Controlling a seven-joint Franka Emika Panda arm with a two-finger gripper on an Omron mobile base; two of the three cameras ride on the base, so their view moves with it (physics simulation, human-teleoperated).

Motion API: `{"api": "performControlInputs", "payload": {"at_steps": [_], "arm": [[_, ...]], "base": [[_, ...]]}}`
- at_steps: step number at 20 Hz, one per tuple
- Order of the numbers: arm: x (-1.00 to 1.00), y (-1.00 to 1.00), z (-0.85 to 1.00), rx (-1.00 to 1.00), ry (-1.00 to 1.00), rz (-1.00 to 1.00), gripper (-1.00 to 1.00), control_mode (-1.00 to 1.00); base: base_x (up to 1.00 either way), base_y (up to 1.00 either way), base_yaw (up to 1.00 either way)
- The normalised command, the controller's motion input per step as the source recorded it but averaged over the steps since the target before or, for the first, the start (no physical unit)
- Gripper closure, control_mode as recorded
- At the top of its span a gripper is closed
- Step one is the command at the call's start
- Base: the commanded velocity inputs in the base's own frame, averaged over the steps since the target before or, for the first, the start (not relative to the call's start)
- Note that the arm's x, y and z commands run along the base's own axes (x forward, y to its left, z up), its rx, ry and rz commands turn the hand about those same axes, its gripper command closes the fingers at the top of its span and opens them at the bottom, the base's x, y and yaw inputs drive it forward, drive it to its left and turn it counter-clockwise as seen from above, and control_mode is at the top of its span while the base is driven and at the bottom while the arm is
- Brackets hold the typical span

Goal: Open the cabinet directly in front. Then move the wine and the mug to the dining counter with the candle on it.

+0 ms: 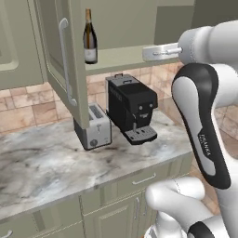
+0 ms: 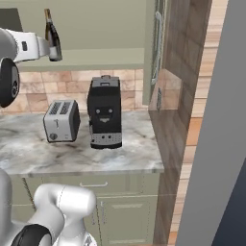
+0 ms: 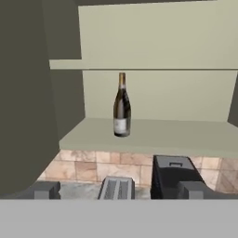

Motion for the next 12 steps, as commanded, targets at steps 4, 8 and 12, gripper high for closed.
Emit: {"api": "performControlInputs", "payload": {"at_steps": [4, 8, 12], "arm": [[0.32, 0.2, 0.0, 0.0, 0.0, 0.0, -1.0, -1.0], [0.34, 0.27, 0.0, 0.0, 0.0, 0.0, -1.0, -1.0], [0.38, 0.28, 0.0, 0.0, 0.0, 0.0, -1.0, -1.0]], "base": [[0.0, 0.0, 0.0], [0.0, 0.0, 0.0], [0.0, 0.0, 0.0]]}}
